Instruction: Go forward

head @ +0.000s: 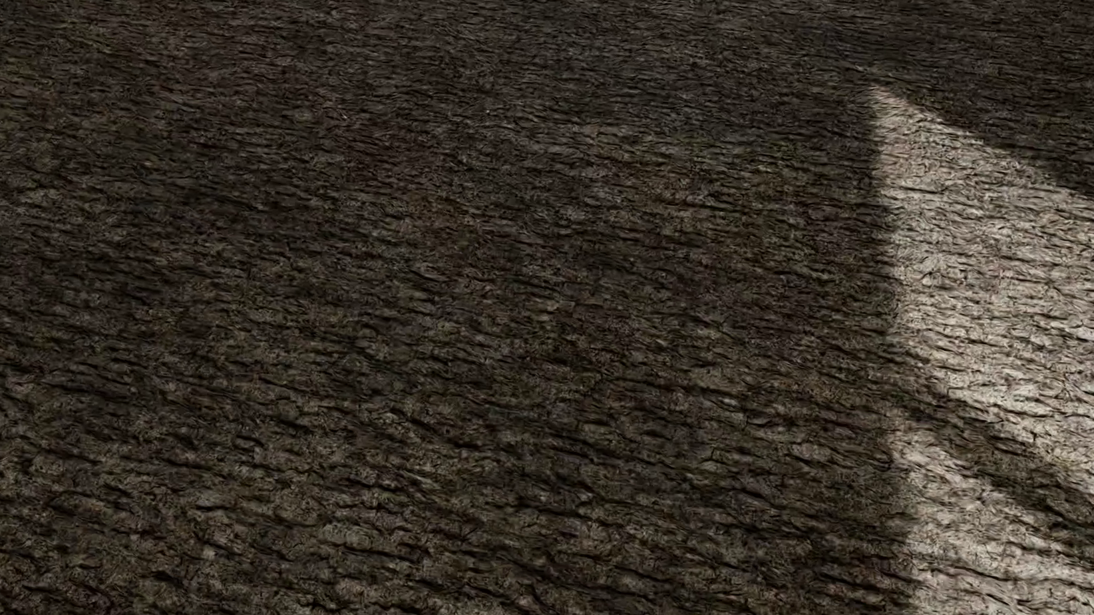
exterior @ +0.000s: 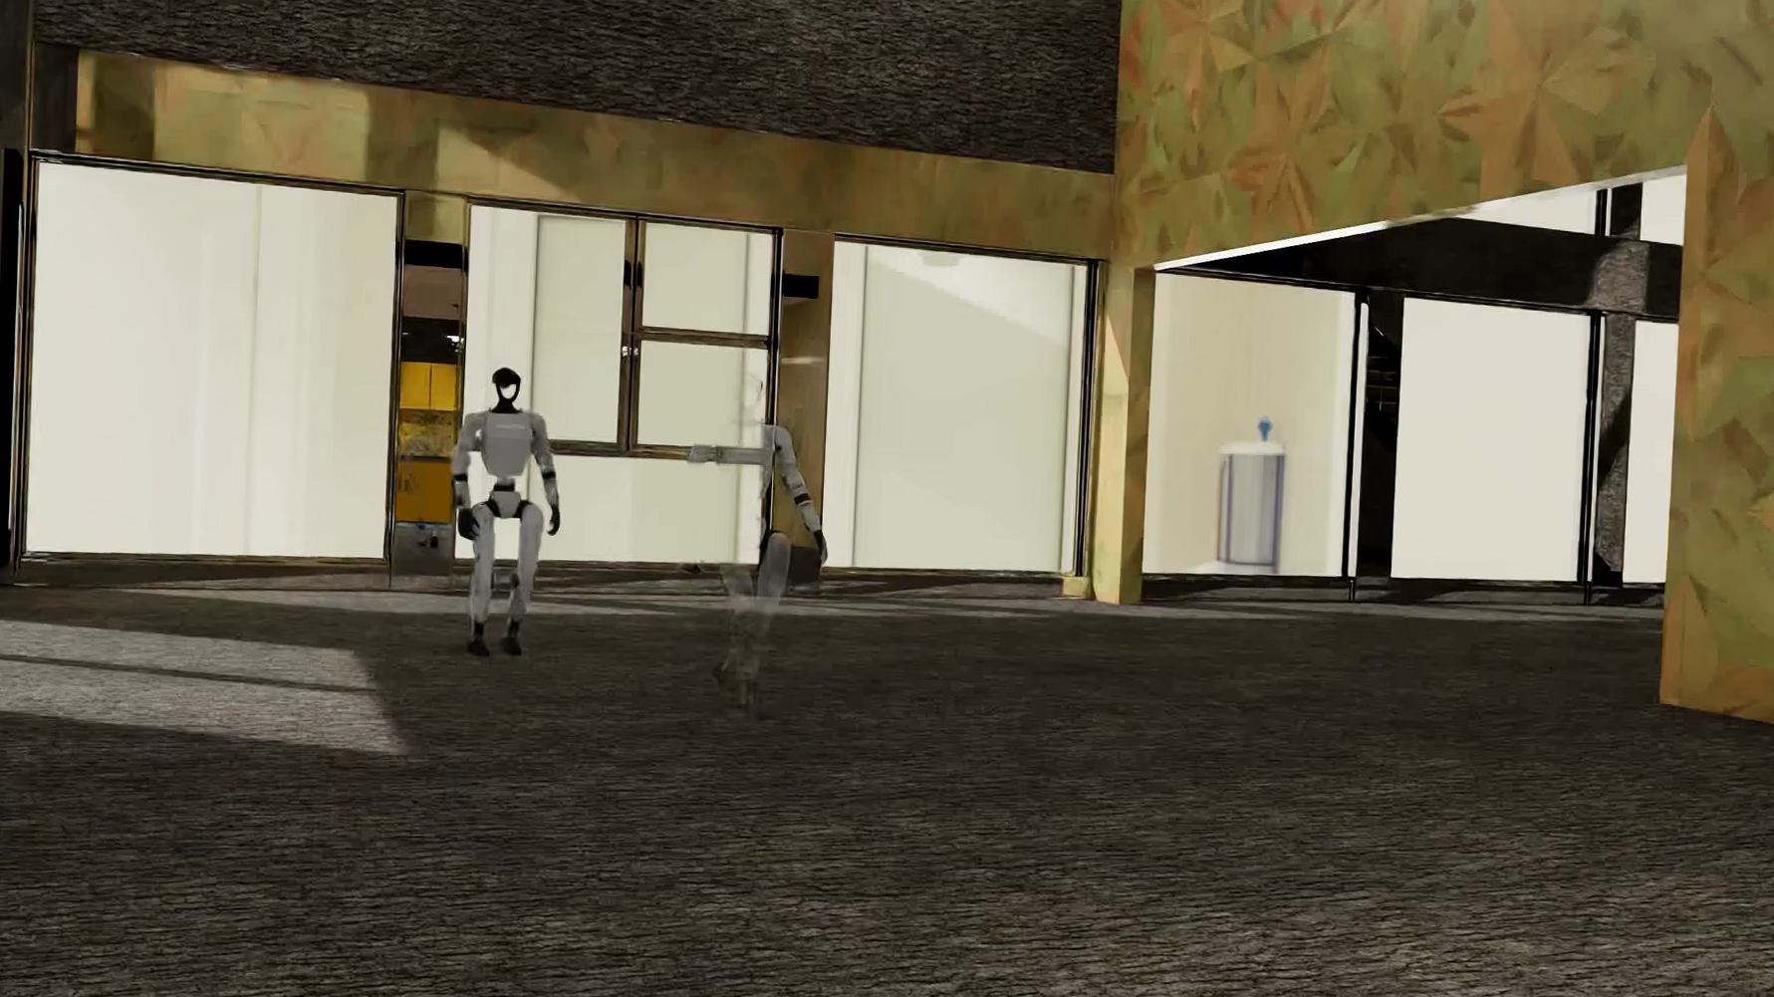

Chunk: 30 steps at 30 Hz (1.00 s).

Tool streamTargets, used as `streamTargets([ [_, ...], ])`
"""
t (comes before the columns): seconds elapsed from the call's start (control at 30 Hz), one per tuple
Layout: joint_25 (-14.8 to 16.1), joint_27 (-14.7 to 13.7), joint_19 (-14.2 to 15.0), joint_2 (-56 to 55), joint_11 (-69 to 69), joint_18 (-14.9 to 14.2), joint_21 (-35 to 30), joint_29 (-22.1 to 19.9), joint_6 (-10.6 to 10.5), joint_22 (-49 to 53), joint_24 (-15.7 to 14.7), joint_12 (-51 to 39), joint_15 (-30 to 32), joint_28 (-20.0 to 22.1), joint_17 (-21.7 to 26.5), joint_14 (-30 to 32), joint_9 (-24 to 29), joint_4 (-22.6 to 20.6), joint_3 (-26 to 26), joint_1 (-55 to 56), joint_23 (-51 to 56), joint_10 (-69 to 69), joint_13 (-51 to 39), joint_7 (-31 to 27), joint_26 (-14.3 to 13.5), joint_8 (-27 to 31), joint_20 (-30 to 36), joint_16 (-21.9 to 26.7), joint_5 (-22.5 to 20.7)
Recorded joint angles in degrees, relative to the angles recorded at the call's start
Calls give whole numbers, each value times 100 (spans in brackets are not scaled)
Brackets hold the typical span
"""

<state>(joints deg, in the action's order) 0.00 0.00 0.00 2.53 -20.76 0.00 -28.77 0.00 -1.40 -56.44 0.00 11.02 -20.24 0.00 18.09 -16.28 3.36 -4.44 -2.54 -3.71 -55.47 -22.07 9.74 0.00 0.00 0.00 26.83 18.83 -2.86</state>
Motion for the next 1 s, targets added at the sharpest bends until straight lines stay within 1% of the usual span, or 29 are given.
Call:
streamTargets([
  [0.1,0,0,0,-21,36,0,-70,0,-7,117,0,117,0,0,27,-151,-24,21,-9,124,-150,-172,86,0,0,0,-112,32,-61],
  [0.17,0,0,0,-38,14,0,-152,0,-7,190,0,196,47,0,40,-96,8,22,-91,399,-269,-619,131,0,0,0,-196,66,-123],
  [0.2,0,0,0,-4,-21,0,-190,0,-3,198,0,226,54,0,44,66,63,29,-135,599,-309,-1007,150,0,0,0,-231,83,-149],
  [0.23,0,0,0,47,-61,0,-222,0,6,184,0,248,45,0,47,358,136,43,-190,875,-327,-1546,164,0,0,0,-262,99,-163],
  [0.3,0,0,0,165,-132,0,-225,0,8,128,0,296,-26,0,61,1045,287,102,-335,1708,-290,-3068,179,0,0,0,-319,113,-184],
  [0.33,0,0,0,227,-152,0,-193,0,-12,105,0,344,-79,0,83,1136,352,133,-426,2166,-254,-3820,177,0,0,0,-347,107,-201],
  [0.37,0,0,0,292,-163,0,-157,0,-32,81,0,423,-125,0,112,1018,409,162,-538,2551,-222,-4321,163,0,0,0,-367,90,-204],
  [0.4,0,0,0,355,-170,0,-118,0,-35,36,0,528,-154,0,136,843,452,194,-667,2837,-204,-4456,134,0,0,0,-375,70,-185],
  [0.43,0,0,0,415,-173,0,-64,0,-18,-41,0,644,-166,0,147,733,484,216,-780,3026,-194,-4224,87,0,0,0,-357,50,-148],
  [0.47,0,0,0,480,-171,0,-4,0,9,-149,0,759,-168,0,154,707,509,209,-846,3132,-178,-3704,32,0,0,0,-293,34,-111],
  [0.57,0,0,0,686,-158,0,157,0,25,-568,0,1021,-159,0,200,771,517,172,-873,3113,62,-1507,-83,0,0,0,148,-29,-80],
  [0.63,0,0,0,819,-167,0,270,0,7,-819,0,1124,-157,0,235,679,485,258,-878,3024,326,-495,-102,0,0,0,440,-94,-48],
  [0.67,0,0,0,904,-181,0,347,0,25,-898,0,1156,-140,0,225,728,478,309,-865,2999,443,-307,-94,0,0,0,534,-123,-4],
  [0.7,0,0,0,988,-203,0,446,0,84,-946,0,1159,-77,0,191,970,475,338,-837,3009,544,-343,-67,0,0,0,582,-139,68],
  [0.73,0,0,0,1068,-234,0,558,0,187,-971,0,1124,58,0,131,1363,471,325,-787,3051,613,-529,-12,0,0,0,584,-140,162],
  [0.77,0,0,0,1145,-287,0,654,0,321,-972,0,1048,287,0,57,1673,458,252,-704,3094,629,-764,81,0,0,0,549,-127,257],
  [0.8,0,0,0,1197,-411,0,675,0,456,-945,0,936,636,0,-8,1742,433,136,-596,3091,584,-976,210,0,0,0,495,-99,326],
  [0.87,0,0,0,1004,-1110,0,405,0,632,-786,0,621,1717,0,-65,1406,370,-71,-421,2802,345,-1167,484,0,0,0,358,-9,382],
  [0.9,0,0,0,678,-1777,0,176,0,694,-638,0,431,2314,0,-71,1174,360,-153,-378,2525,206,-1141,590,0,0,0,239,53,397],
  [0.93,0,0,0,210,-2653,0,-81,0,754,-447,0,225,2728,0,-71,956,378,-242,-335,2227,94,-1079,668,0,0,0,67,130,380],
  [0.97,0,0,0,-334,-3650,0,-327,0,803,-220,0,17,2779,0,-70,765,411,-336,-261,1939,10,-1009,730,0,0,0,-136,223,312],
  [1.0,0,0,0,-900,-4624,0,-515,0,820,33,0,-181,2453,0,-78,607,445,-413,-149,1665,-69,-936,787,0,0,0,-356,320,205],
])
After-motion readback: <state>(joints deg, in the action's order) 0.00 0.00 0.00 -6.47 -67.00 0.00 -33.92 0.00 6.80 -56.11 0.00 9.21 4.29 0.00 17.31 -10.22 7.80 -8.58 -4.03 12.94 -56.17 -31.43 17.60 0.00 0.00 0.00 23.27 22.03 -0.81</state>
